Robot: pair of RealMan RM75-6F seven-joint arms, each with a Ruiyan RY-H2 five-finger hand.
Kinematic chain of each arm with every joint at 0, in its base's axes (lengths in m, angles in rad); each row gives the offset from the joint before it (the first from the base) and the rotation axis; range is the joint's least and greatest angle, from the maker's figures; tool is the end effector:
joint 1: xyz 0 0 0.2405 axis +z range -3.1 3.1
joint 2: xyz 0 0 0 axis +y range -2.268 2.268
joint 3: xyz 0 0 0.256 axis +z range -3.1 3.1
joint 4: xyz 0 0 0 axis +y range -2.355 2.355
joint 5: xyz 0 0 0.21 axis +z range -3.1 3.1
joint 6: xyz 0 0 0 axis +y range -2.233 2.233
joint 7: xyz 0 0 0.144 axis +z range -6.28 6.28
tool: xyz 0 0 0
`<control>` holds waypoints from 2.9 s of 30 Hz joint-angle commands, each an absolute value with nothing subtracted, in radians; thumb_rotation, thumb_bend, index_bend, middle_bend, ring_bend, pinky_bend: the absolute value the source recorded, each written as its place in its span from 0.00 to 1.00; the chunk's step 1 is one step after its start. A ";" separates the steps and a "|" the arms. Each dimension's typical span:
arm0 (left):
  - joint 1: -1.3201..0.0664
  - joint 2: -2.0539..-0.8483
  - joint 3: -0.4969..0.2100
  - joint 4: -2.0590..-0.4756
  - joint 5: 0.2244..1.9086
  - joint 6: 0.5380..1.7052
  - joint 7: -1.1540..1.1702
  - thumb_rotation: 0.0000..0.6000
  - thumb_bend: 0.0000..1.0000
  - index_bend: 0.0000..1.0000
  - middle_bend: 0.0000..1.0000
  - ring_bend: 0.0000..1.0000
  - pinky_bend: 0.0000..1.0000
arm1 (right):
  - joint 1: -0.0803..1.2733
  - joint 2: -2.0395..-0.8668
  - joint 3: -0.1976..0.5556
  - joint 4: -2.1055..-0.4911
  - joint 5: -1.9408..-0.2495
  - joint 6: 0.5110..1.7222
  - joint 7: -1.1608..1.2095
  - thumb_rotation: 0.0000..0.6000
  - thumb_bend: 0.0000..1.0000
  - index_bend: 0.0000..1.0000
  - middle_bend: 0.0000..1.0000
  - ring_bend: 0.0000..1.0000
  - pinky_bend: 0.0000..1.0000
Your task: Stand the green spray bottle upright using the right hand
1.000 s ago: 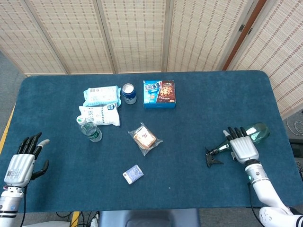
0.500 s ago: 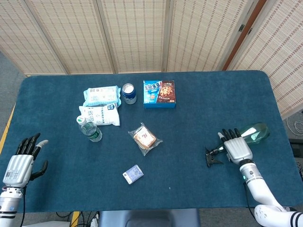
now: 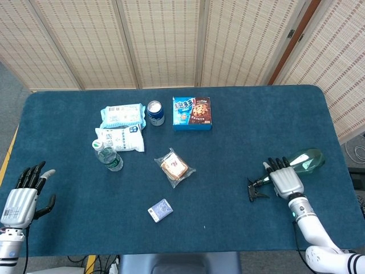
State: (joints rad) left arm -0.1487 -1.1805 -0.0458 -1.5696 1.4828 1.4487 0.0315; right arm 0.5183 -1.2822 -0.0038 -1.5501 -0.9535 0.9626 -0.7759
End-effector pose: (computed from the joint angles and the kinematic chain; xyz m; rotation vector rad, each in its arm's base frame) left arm -0.3063 0.2002 0.1386 -1.4321 -0.8925 -0.9123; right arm -0.3000 -0.2807 0.0554 1.8494 -0.7325 0.1824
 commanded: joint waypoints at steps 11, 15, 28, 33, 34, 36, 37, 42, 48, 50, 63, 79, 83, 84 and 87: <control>-0.141 -1.191 -0.035 -1.568 1.500 1.458 0.049 1.00 0.44 0.15 0.00 0.00 0.00 | 0.540 -1.308 -0.018 -1.484 -0.960 0.930 -0.736 1.00 0.34 0.00 0.00 0.00 0.00; -0.136 -1.193 -0.031 -1.566 1.509 1.466 0.048 1.00 0.44 0.15 0.00 0.00 0.00 | 0.546 -1.321 -0.022 -1.472 -0.963 0.932 -0.737 1.00 0.35 0.00 0.00 0.00 0.00; -0.128 -1.205 -0.025 -1.541 1.516 1.471 0.031 1.00 0.44 0.15 0.00 0.00 0.00 | 0.552 -1.339 -0.035 -1.454 -0.959 0.943 -0.749 1.00 0.39 0.00 0.07 0.00 0.03; -0.131 -1.207 -0.028 -1.540 1.515 1.466 0.033 1.00 0.44 0.15 0.00 0.00 0.00 | 0.551 -1.341 -0.038 -1.446 -0.962 0.941 -0.739 1.00 0.39 0.00 0.09 0.00 0.06; -0.132 -1.207 -0.028 -1.541 1.515 1.465 0.034 1.00 0.44 0.15 0.00 0.00 0.00 | 0.551 -1.341 -0.038 -1.444 -0.963 0.942 -0.738 1.00 0.39 0.00 0.09 0.00 0.06; -0.133 -1.208 -0.029 -1.542 1.514 1.463 0.035 1.00 0.44 0.15 0.00 0.00 0.00 | 0.551 -1.342 -0.040 -1.441 -0.965 0.942 -0.735 1.00 0.39 0.00 0.10 0.00 0.08; -0.133 -1.209 -0.029 -1.542 1.514 1.462 0.035 1.00 0.44 0.15 0.00 0.00 0.00 | 0.551 -1.342 -0.041 -1.440 -0.965 0.943 -0.734 1.00 0.39 0.00 0.11 0.00 0.08; -0.135 -1.212 -0.029 -1.541 1.513 1.459 0.038 1.00 0.44 0.15 0.00 0.00 0.00 | 0.547 -1.350 -0.042 -1.425 -0.973 0.949 -0.726 1.00 0.40 0.02 0.17 0.01 0.11; -0.135 -1.216 -0.028 -1.537 1.514 1.457 0.037 1.00 0.44 0.15 0.00 0.00 0.00 | 0.545 -1.360 -0.044 -1.411 -0.984 0.953 -0.720 1.00 0.41 0.10 0.25 0.08 0.16; -0.134 -1.217 -0.028 -1.535 1.515 1.457 0.036 1.00 0.44 0.15 0.00 0.00 0.00 | 0.544 -1.364 -0.044 -1.407 -0.989 0.955 -0.718 1.00 0.41 0.11 0.26 0.08 0.17; -0.133 -1.219 -0.029 -1.518 1.510 1.453 0.014 1.00 0.44 0.15 0.00 0.00 0.00 | 0.543 -1.371 -0.038 -1.408 -1.018 0.968 -0.710 1.00 0.41 0.18 0.33 0.14 0.23; -0.140 -1.196 -0.037 -1.548 1.500 1.442 0.028 1.00 0.44 0.15 0.00 0.00 0.00 | 0.536 -1.302 -0.013 -1.527 -1.075 1.031 -0.680 1.00 0.42 0.19 0.34 0.16 0.24; -0.142 -1.195 -0.036 -1.553 1.498 1.436 0.033 1.00 0.44 0.15 0.00 0.00 0.00 | 0.535 -1.280 -0.008 -1.560 -1.080 1.043 -0.690 1.00 0.42 0.19 0.34 0.16 0.24; -0.143 -1.195 -0.036 -1.552 1.497 1.435 0.032 1.00 0.44 0.15 0.00 0.00 0.00 | 0.535 -1.274 -0.007 -1.573 -1.080 1.048 -0.697 1.00 0.42 0.19 0.34 0.16 0.24; -0.144 -1.195 -0.038 -1.550 1.494 1.431 0.027 1.00 0.44 0.15 0.00 0.00 0.00 | 0.534 -1.256 -0.003 -1.607 -1.078 1.064 -0.715 1.00 0.42 0.19 0.34 0.16 0.24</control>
State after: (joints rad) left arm -0.1441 -1.1955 -0.0372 -1.5501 1.4941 1.4315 0.0274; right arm 0.5350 -1.2666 -0.0062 -1.5919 -1.0787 1.0547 -0.7047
